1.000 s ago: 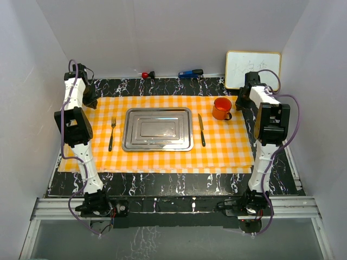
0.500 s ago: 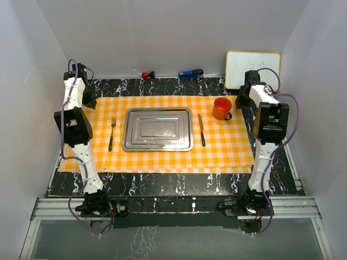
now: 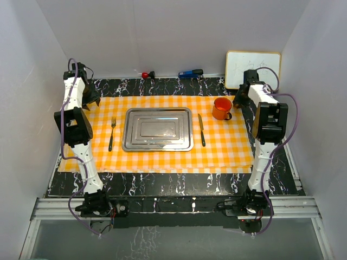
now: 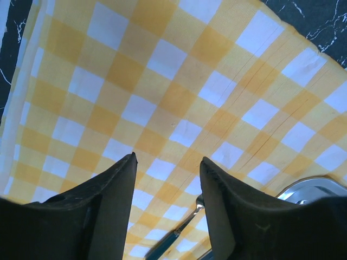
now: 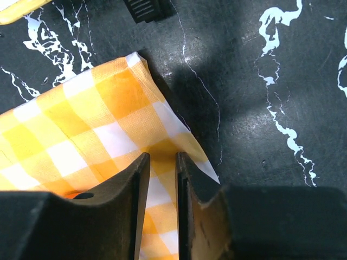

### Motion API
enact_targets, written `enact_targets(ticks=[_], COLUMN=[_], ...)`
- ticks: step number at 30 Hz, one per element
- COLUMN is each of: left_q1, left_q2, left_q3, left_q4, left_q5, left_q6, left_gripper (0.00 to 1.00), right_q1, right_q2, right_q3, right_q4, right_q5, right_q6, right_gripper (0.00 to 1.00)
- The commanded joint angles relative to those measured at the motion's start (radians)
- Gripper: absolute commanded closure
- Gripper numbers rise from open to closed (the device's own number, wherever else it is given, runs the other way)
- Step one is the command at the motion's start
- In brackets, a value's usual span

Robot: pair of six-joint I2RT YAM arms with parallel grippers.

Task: Set the dinner table for one person
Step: Reset both arms

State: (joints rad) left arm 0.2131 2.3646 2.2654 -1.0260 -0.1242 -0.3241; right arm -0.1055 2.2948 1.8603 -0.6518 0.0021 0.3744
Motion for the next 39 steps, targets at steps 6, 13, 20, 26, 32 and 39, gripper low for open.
enact_targets(ticks=[6,13,20,26,32,39], left_q1=[0.002,0.001,0.002,0.002,0.002,0.002], left_q2=[-0.099,-0.177,-0.241,-0.304,-0.474,-0.551], left_q3=[0.087,0.118,0.104,0.117,-0.114,-0.244], left_q4=[-0.004,0.022,0.037,0.037,0.282,0.363], left_q5=[-0.004,0.015,0.044,-0.027,0.106,0.14], left_q6=[0.033,0.068,0.104,0.138,0.138,0.149], left_gripper=[0.46,0.35,0.31,0.3,0.19,0.05], right_q1=[-0.003,0.0,0.003,0.01,0.01,0.01], right_q2=[-0.127,-0.226,-0.281,-0.337,-0.373,-0.433], right_q3=[0.142,0.283,0.267,0.238,0.179,0.074], right_q4=[-0.042,-0.059,-0.079,-0.033,0.025,0.104], right_q5=[0.111,0.154,0.147,0.17,0.012,-0.075], right_q6=[-0.005,-0.056,-0.063,-0.15,-0.173,-0.178], right_gripper=[0.73,0.71,0.71,0.66,0.57,0.56])
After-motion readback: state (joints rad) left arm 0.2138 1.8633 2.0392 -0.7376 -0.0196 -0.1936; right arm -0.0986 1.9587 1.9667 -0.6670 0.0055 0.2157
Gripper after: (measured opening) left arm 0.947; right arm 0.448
